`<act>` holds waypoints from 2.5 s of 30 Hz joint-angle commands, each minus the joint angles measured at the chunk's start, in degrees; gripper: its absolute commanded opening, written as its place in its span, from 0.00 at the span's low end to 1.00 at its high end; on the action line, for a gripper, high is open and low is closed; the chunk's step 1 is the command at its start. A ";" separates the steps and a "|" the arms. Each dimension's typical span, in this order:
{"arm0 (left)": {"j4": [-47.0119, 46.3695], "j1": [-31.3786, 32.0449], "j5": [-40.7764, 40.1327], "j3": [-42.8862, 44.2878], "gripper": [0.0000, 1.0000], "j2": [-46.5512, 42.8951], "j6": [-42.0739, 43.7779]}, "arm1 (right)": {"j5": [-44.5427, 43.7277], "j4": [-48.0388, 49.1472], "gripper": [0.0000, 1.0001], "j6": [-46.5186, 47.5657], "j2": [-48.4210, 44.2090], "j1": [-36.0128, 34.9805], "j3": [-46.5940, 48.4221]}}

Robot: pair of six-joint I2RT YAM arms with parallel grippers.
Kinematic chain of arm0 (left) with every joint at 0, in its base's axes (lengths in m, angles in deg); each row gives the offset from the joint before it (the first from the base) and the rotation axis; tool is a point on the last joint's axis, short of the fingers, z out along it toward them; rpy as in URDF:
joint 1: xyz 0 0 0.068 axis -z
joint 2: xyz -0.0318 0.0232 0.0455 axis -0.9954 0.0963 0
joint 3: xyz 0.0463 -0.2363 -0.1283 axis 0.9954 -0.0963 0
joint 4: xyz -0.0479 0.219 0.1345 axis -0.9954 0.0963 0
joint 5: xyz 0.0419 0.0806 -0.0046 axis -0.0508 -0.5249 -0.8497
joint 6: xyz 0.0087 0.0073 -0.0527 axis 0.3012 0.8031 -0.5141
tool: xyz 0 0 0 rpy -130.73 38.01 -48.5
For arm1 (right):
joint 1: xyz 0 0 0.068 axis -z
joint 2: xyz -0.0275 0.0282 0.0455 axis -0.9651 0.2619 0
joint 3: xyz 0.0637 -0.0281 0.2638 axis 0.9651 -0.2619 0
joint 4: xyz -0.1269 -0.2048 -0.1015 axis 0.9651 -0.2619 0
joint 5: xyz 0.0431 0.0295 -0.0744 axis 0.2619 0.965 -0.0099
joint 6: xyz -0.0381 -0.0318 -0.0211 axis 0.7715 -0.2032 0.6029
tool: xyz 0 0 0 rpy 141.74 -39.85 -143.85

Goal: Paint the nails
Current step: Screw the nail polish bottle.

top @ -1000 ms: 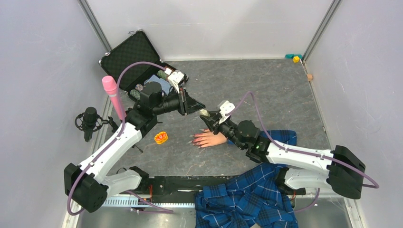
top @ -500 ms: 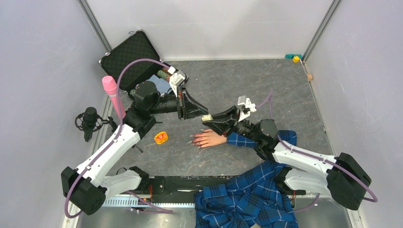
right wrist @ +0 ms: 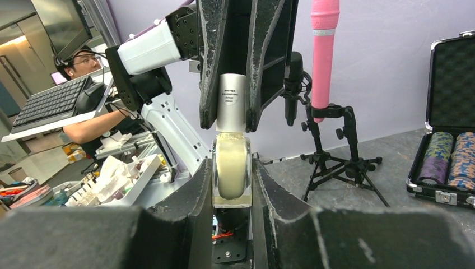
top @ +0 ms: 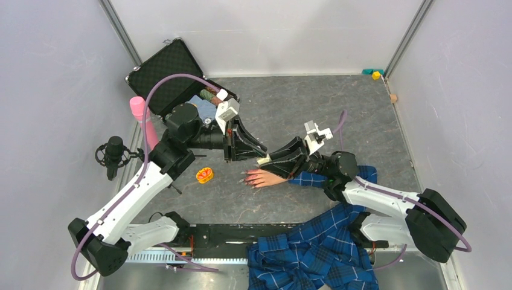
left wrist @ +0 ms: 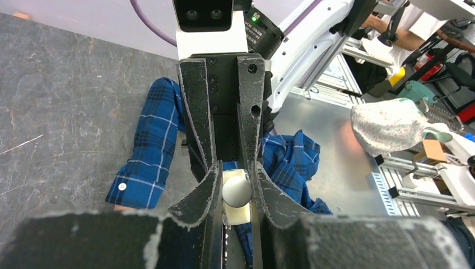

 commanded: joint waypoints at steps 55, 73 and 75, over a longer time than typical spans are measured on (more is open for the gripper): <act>0.47 -8.96 -22.92 -6.86 0.71 0.85 -11.80 | -48.30 -36.31 0.00 45.21 1.93 -15.64 12.21; 0.28 -8.95 -21.21 -6.87 0.56 3.64 -13.53 | -49.81 -36.76 0.00 45.83 3.05 -16.25 12.94; 0.18 -8.92 -21.06 -6.87 0.55 3.91 -13.72 | -50.02 -36.77 0.00 45.84 3.05 -16.25 13.01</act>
